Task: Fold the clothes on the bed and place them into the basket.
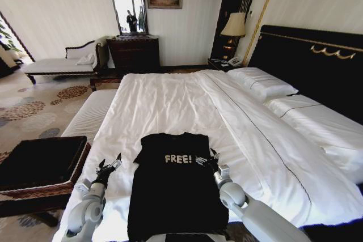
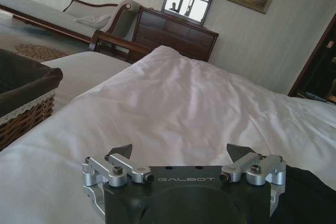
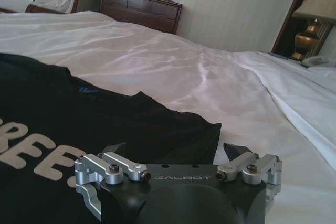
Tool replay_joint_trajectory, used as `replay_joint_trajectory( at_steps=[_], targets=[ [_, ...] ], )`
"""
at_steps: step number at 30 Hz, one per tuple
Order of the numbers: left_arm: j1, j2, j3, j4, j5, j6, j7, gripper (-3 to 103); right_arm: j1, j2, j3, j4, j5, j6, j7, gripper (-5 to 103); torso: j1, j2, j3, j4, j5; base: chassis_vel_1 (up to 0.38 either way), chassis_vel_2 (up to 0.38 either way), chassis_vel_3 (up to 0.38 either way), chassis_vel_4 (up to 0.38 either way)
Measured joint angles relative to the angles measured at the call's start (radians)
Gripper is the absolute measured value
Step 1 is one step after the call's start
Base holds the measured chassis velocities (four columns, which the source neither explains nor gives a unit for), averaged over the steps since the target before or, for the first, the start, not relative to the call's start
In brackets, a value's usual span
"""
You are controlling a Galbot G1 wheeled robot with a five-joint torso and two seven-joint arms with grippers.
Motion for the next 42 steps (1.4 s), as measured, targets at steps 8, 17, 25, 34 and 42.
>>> replay_joint_trajectory(
  at_steps=[8, 17, 25, 34, 42],
  targets=[
    [-0.001, 0.004, -0.003, 0.008, 0.005, 0.008, -0.019, 100, 0.084, -0.079, -0.124, 0.065, -0.010, -0.075, 0.062, 100, 0.000, 0.000, 0.000, 0.0001, -0.0002, 0.000, 0.000, 0.000, 0.000],
    [-0.001, -0.006, -0.007, 0.008, 0.025, 0.013, -0.036, 100, 0.144, -0.036, -0.231, 0.031, -0.001, -0.194, 0.184, 100, 0.000, 0.000, 0.000, 0.0001, 0.0000, 0.000, 0.000, 0.000, 0.000],
    [0.002, -0.015, -0.006, 0.006, 0.030, 0.016, -0.045, 100, 0.164, -0.019, -0.251, 0.021, 0.005, -0.217, 0.205, 100, 0.000, 0.000, 0.000, 0.0000, -0.0002, 0.000, 0.000, 0.000, 0.000],
    [0.008, -0.019, -0.005, -0.005, 0.030, 0.021, -0.048, 100, 0.182, -0.005, -0.249, -0.008, 0.052, -0.248, 0.235, 85, 0.000, 0.000, 0.000, 0.0000, -0.0001, 0.000, 0.000, 0.000, 0.000],
    [0.014, -0.021, -0.008, -0.008, 0.026, 0.021, -0.056, 100, 0.187, -0.004, -0.233, -0.019, 0.050, -0.215, 0.218, 52, 0.000, 0.000, 0.000, 0.0001, -0.0001, 0.000, 0.000, 0.000, 0.000]
  ],
)
